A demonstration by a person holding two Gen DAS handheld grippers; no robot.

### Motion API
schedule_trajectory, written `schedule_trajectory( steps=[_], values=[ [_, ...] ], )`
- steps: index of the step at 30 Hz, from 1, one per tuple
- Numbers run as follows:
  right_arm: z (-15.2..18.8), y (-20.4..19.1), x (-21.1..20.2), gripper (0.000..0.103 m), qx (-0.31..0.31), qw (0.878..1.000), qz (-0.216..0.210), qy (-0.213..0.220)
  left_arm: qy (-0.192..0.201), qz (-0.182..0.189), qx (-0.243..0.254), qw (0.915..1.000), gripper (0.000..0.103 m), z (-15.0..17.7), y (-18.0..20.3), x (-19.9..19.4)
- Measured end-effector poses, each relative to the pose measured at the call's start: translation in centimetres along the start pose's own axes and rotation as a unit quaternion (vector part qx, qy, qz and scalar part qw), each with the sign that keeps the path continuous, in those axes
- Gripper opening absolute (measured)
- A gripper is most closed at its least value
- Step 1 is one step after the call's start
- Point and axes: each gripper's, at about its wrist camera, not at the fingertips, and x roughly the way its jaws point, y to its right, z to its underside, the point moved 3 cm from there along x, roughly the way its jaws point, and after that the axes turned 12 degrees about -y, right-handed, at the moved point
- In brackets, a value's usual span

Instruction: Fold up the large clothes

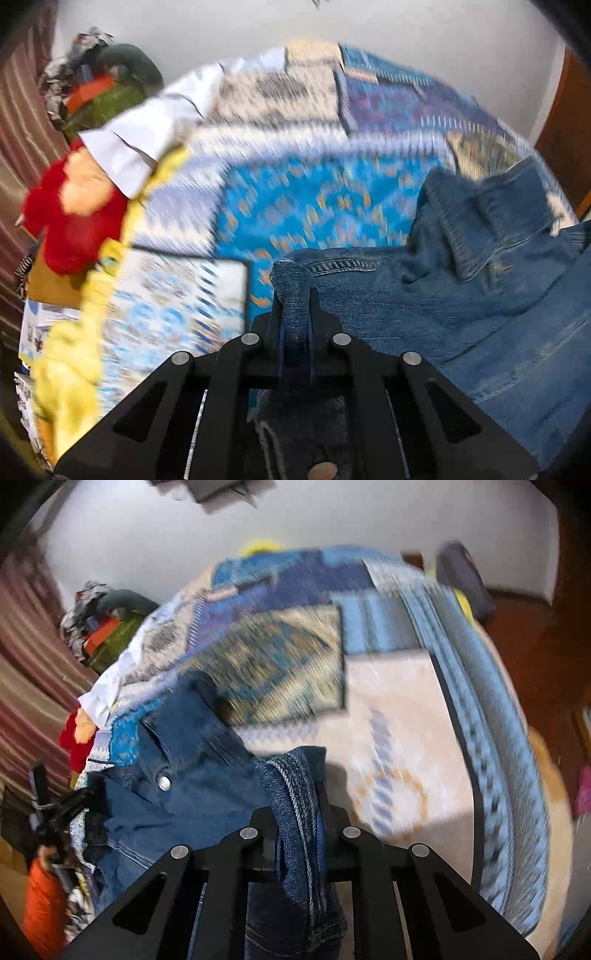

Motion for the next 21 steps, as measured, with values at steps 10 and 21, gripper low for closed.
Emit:
schedule_trajectory(
  steps=[10, 21],
  values=[
    [-6.6, -5.7, 3.6, 0.011, -0.083, 0.995, 0.055, 0.03, 0.001, -0.033, -0.043, 0.9985, 0.009, -3.9, -4.3, 0.9],
    [-7.4, -3.1, 10.0, 0.033, -0.073, 0.99, 0.121, -0.018, -0.066, -0.034, -0.078, 0.9942, 0.027, -3.6, -6.7, 8.5]
  ],
)
